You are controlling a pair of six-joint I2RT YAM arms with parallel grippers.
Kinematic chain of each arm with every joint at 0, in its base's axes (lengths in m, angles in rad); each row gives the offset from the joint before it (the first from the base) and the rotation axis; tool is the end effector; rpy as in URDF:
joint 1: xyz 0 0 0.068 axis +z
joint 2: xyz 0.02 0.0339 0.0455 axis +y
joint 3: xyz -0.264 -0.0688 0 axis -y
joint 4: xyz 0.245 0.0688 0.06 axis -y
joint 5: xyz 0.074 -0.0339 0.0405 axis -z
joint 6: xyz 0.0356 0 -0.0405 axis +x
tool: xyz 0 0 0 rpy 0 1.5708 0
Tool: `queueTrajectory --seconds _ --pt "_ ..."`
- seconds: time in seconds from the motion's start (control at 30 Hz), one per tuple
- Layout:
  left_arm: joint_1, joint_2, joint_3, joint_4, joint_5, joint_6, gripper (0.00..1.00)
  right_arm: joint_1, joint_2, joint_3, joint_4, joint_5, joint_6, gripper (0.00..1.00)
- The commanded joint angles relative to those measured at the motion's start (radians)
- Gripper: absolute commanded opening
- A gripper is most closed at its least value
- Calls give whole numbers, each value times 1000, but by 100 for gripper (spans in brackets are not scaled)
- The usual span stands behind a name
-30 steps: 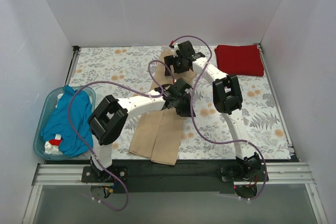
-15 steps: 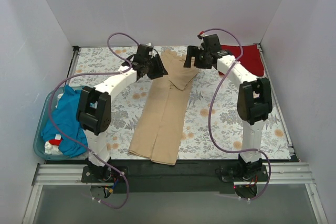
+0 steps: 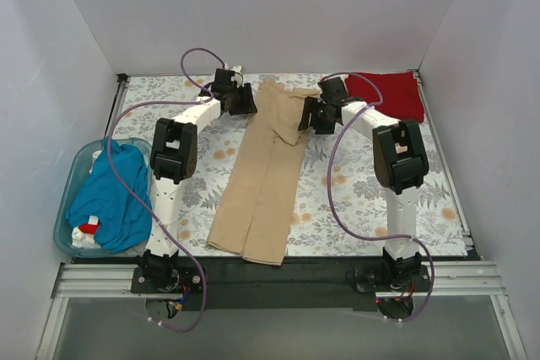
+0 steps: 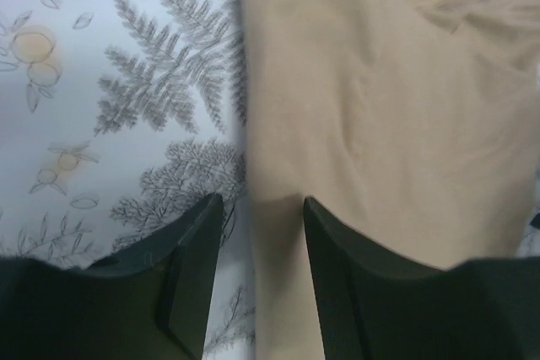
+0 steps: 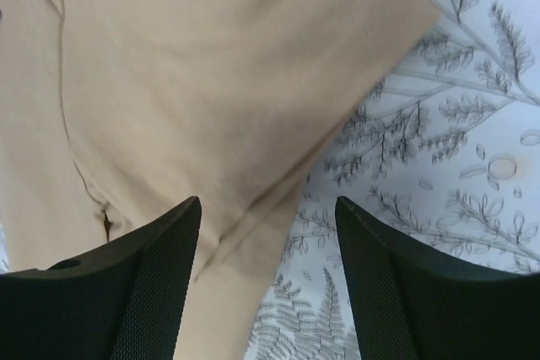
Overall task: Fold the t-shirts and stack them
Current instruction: Fold the tshirt
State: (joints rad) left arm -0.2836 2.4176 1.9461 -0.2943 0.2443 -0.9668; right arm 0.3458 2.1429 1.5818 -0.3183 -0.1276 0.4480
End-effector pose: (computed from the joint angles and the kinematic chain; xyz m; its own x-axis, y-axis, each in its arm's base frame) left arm 0.5175 -0.1598 0.1553 -0.7392 -0.6164 -0.2714 -0.2984 0.6610 -0.6885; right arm 0.4425 0.1642 0.1717 -0.8319 0.1570 -0.5322 -0.0579 0.9294 0.3645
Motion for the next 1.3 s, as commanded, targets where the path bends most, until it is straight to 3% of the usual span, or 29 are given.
queueTrajectory --seconds 0.0,0.2,0.37,0.43,0.53,0.63,0.73,0.77,0.8,0.93,1.07,1.13,1.27 --pt "-3 15 47 44 93 56 43 -13 64 73 38 -12 27 71" --pt "-2 38 1 107 87 4 38 -39 152 161 38 -26 31 54" --pt "-3 31 -70 190 -43 -159 14 -70 244 268 27 -56 17 40" --pt "-3 26 -98 205 -92 -244 7 -93 296 343 27 -87 9 30" --pt "-6 29 -115 236 -156 -341 0 -116 373 459 22 -132 3 25" --pt "-9 38 -116 241 -210 -415 0 -133 443 584 21 -173 -5 30" --pt "-19 54 -102 247 -279 -470 0 -143 492 656 24 -204 -11 52" --pt "-22 57 -96 253 -290 -477 1 -146 497 687 25 -210 -18 67" --pt "-22 70 -85 259 -275 -478 5 -149 496 695 25 -213 -23 74" --pt "-20 75 -24 288 -212 -409 37 -162 433 655 31 -225 -43 91" --pt "-3 -6 -19 288 -189 -303 45 -169 303 509 31 -224 -43 92" --pt "7 -66 -58 267 -213 -291 45 -168 189 361 33 -210 -42 91" --pt "14 -346 -292 147 -313 -370 42 -127 -96 27 65 -140 -43 83"
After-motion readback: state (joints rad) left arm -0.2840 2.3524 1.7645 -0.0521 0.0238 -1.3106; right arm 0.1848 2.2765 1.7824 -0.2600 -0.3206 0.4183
